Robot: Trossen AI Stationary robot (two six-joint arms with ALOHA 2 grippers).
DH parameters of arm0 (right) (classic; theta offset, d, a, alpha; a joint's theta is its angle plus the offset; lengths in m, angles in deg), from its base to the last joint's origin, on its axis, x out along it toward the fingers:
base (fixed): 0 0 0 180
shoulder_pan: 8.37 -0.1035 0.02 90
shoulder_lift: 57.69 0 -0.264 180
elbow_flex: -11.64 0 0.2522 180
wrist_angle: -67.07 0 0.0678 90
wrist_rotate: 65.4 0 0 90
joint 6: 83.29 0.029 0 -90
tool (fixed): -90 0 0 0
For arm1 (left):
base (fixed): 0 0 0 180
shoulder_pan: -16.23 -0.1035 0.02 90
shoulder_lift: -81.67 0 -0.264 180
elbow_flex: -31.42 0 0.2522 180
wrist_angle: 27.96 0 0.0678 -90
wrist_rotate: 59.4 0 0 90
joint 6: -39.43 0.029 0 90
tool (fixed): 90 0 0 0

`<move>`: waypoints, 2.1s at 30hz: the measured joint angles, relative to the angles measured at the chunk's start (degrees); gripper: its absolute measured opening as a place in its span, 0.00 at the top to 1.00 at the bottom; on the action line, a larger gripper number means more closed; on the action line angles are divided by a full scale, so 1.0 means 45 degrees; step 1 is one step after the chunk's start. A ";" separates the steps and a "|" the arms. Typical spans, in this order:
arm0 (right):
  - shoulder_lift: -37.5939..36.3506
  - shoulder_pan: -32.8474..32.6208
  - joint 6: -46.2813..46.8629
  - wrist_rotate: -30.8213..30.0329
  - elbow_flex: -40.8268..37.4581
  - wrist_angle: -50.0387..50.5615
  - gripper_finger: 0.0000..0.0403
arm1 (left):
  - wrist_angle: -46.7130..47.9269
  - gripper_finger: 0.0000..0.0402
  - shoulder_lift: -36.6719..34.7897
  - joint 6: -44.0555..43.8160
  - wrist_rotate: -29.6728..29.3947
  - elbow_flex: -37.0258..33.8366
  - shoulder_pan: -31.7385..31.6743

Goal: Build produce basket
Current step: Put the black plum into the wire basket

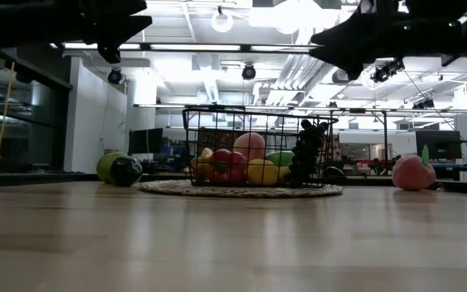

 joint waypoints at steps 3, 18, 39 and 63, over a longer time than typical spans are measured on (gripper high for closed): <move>0.0000 -0.0125 -0.0280 0.0000 -0.0325 -0.0429 0.55 | 0.0014 0.61 0.0000 0.0112 0.0000 0.0000 0.0000; 0.0005 -0.0154 -0.0610 -0.0044 -0.0363 -0.0400 0.55 | 0.0015 0.61 0.0000 0.0233 0.0005 0.0000 0.0000; 0.0010 -0.0154 -0.0609 -0.0053 -0.0348 -0.0337 0.55 | 1.0001 0.46 0.0460 -0.2377 -0.7582 0.2193 -0.0020; 0.0015 -0.0150 -0.0600 -0.0685 -0.0339 0.0182 0.55 | 0.8381 0.35 0.6007 -0.4931 -0.6679 0.2254 -0.4726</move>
